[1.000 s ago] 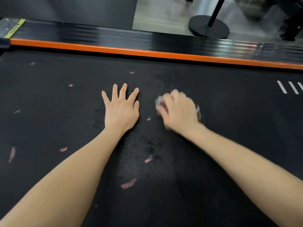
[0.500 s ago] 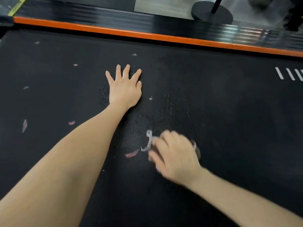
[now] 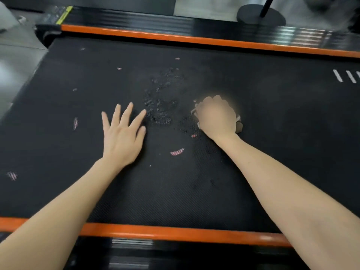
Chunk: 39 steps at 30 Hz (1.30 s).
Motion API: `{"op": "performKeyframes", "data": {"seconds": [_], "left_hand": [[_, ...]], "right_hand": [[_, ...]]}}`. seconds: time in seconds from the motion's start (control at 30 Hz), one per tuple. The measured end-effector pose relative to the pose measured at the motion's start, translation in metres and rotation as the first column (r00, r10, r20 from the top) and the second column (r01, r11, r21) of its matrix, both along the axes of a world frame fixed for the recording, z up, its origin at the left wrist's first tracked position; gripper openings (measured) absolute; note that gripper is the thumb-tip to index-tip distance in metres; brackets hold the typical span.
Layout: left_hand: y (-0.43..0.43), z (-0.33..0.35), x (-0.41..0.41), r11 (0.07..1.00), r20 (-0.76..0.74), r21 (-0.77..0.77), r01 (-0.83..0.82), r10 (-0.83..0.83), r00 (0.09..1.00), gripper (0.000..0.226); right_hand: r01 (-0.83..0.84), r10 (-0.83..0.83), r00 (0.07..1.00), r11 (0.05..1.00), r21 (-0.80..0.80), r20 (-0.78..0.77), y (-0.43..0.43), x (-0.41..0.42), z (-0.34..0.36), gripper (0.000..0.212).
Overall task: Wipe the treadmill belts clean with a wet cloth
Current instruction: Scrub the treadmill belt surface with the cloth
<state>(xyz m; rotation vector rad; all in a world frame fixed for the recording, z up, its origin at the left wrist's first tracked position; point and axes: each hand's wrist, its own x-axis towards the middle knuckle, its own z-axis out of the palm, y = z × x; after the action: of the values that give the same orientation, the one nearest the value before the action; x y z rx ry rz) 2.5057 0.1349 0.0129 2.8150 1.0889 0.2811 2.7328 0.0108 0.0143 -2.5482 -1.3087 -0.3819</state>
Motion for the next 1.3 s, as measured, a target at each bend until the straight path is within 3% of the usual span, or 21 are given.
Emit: {"op": "performKeyframes", "data": {"seconds": [0.1,0.23,0.33,0.43,0.53,0.6,0.67,0.73,0.83,0.97,1.07,1.13,1.3], "left_hand": [[-0.009,-0.005,-0.013,1.0,-0.082,-0.006,-0.015,0.014,0.997,0.058],[-0.011,-0.007,-0.011,1.0,-0.105,0.001,0.004,-0.004,0.995,0.059],[-0.011,-0.009,-0.015,1.0,-0.089,-0.007,0.015,-0.016,0.996,0.057],[-0.009,-0.01,-0.015,1.0,-0.062,-0.019,0.019,-0.021,0.998,0.057],[-0.008,-0.011,-0.015,1.0,-0.043,-0.028,0.015,-0.016,0.999,0.057],[-0.008,-0.011,-0.013,1.0,-0.044,-0.029,0.013,-0.014,0.999,0.058],[-0.008,-0.01,-0.012,0.999,-0.035,-0.028,0.015,-0.016,0.999,0.057],[-0.008,-0.008,-0.013,0.999,-0.021,-0.023,0.026,-0.026,0.999,0.055],[-0.007,-0.008,-0.016,0.999,-0.015,-0.024,0.039,-0.039,0.999,0.055],[-0.007,-0.01,-0.014,1.0,-0.008,-0.021,0.024,-0.024,1.0,0.051],[-0.008,-0.011,-0.012,1.0,-0.009,-0.014,0.01,-0.01,1.0,0.046],[-0.008,-0.011,-0.012,1.0,-0.015,-0.002,0.013,-0.013,1.0,0.046],[-0.006,-0.011,-0.013,1.0,-0.005,0.0,0.027,-0.027,1.0,0.045]], "right_hand": [[0.123,-0.124,0.992,0.992,-0.032,-0.023,-0.009,-0.044,0.009,0.034],[-0.18,0.173,0.981,0.981,-0.077,-0.088,-0.058,-0.14,0.011,0.03],[-0.307,0.3,0.95,0.946,-0.099,-0.082,-0.061,-0.127,0.012,0.031],[-0.147,0.151,0.988,0.983,-0.114,0.029,-0.017,-0.076,0.01,0.035],[0.15,-0.151,0.989,0.977,-0.148,0.005,0.02,-0.042,0.012,0.034],[0.213,-0.214,0.977,0.971,-0.111,-0.005,0.023,-0.058,0.012,0.035],[0.074,-0.074,0.997,0.996,-0.045,0.002,0.006,-0.104,0.013,0.034],[-0.157,0.155,0.988,0.984,-0.081,-0.025,-0.024,-0.157,0.01,0.03],[-0.291,0.283,0.956,0.945,-0.15,-0.072,-0.033,-0.141,0.013,0.027],[0.05,-0.059,0.997,0.978,-0.201,-0.041,-0.008,-0.051,0.018,0.035],[0.217,-0.227,0.969,0.97,-0.11,-0.092,-0.001,-0.054,0.016,0.033],[0.135,-0.143,0.986,0.987,-0.086,-0.087,-0.011,-0.096,0.014,0.032],[-0.311,0.31,0.95,0.949,-0.05,-0.037,-0.067,-0.165,0.007,0.031]]}}
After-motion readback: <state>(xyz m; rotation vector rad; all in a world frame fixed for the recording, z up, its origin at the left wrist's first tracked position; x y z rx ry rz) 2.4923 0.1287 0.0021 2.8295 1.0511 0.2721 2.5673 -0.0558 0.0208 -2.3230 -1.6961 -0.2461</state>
